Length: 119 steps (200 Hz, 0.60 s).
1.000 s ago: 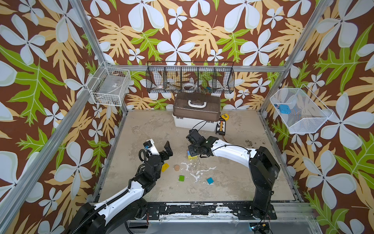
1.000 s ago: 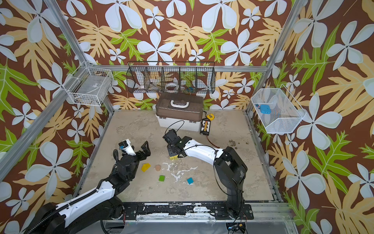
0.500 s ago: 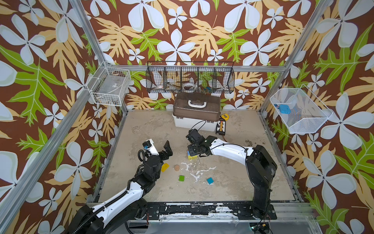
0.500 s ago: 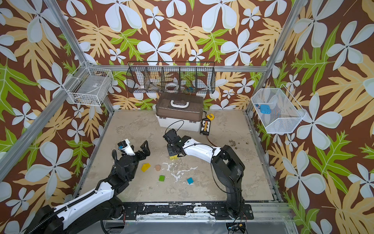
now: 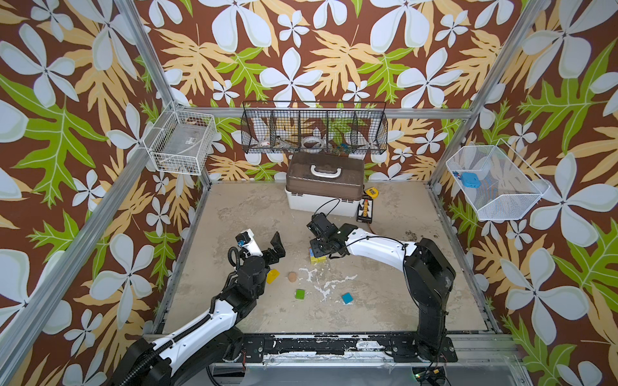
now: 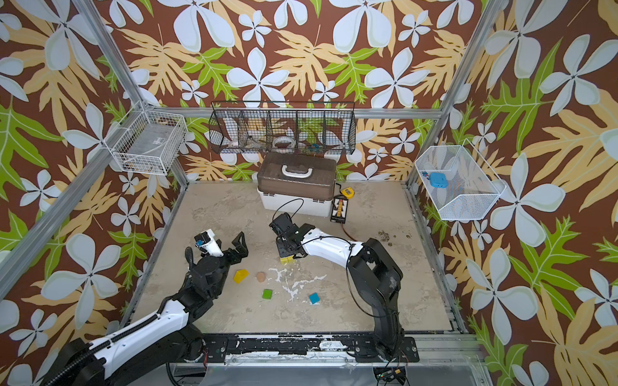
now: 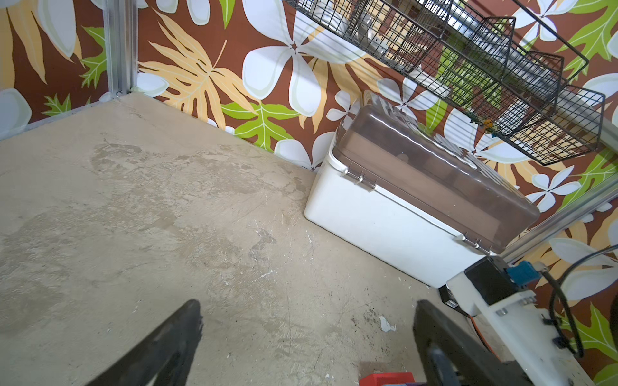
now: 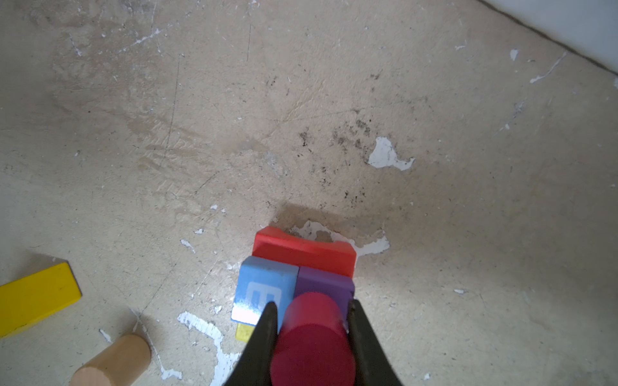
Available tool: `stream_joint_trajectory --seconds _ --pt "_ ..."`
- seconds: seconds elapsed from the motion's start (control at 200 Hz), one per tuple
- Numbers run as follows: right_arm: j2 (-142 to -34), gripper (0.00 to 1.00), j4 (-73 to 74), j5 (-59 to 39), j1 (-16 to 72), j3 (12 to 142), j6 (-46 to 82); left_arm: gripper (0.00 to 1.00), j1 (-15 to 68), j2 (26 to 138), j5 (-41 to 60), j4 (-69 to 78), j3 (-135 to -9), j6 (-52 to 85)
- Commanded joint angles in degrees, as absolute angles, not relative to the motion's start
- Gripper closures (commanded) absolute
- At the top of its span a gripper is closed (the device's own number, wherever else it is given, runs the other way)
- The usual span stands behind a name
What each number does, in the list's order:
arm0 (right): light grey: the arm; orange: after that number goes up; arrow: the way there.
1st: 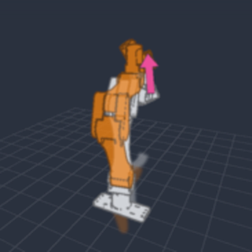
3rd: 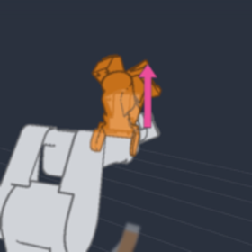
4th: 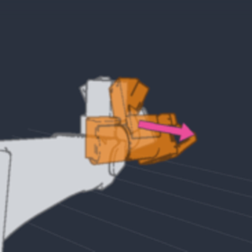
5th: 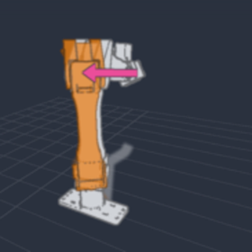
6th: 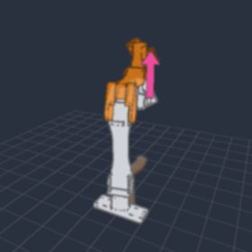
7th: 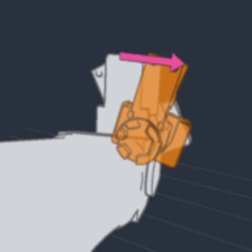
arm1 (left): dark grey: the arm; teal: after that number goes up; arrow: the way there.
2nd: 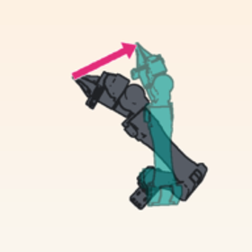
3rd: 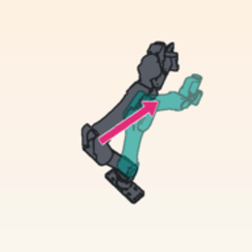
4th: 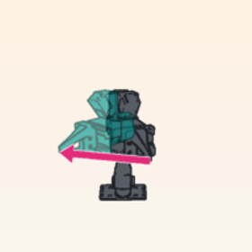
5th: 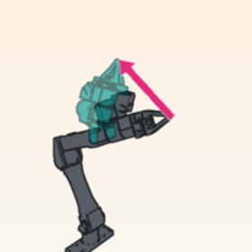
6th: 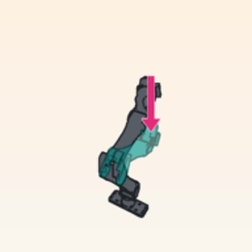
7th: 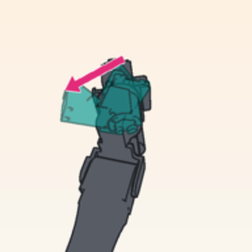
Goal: Build the wood block tower
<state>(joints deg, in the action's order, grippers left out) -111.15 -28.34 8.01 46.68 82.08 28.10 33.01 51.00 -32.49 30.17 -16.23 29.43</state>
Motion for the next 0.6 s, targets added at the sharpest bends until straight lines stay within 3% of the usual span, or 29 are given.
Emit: stream_joint_trajectory --seconds 0.0,0.591 --pt "-111.45 0.83 -28.82 9.16 46.74 82.67 28.04 0.00 32.87 51.02 -32.52 30.41 -16.61 29.01" --pt "-111.67 0.75 -29.17 10.02 46.59 82.88 28.21 0.00 32.87 50.71 -32.52 30.32 -16.66 29.08"
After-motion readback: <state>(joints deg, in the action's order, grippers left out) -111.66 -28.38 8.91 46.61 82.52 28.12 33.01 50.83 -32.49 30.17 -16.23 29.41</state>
